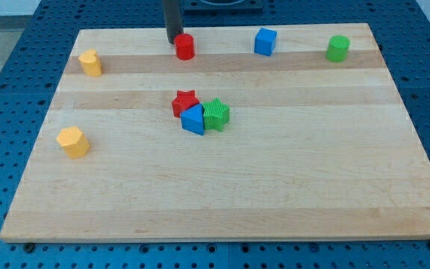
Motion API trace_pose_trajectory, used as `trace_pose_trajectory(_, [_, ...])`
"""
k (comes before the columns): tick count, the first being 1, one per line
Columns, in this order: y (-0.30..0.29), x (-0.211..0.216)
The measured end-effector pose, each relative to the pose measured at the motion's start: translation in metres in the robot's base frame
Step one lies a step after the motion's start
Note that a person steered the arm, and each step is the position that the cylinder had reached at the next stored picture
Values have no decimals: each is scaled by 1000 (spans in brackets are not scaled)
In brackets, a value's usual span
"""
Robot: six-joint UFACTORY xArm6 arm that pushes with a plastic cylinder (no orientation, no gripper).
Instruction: Slide the red circle to the top right of the red star
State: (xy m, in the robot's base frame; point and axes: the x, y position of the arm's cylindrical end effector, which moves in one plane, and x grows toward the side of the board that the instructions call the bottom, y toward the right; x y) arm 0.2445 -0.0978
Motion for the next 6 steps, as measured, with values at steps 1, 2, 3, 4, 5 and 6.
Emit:
trace_pose_trajectory(1, [0, 104])
trace_pose_trajectory(2, [0, 120])
trace_pose_trajectory(3, [0, 115])
trace_pose_trajectory(4, [-14, 65])
trace_pose_trajectory(5, [-30, 26])
trace_pose_trajectory(6, [8, 67])
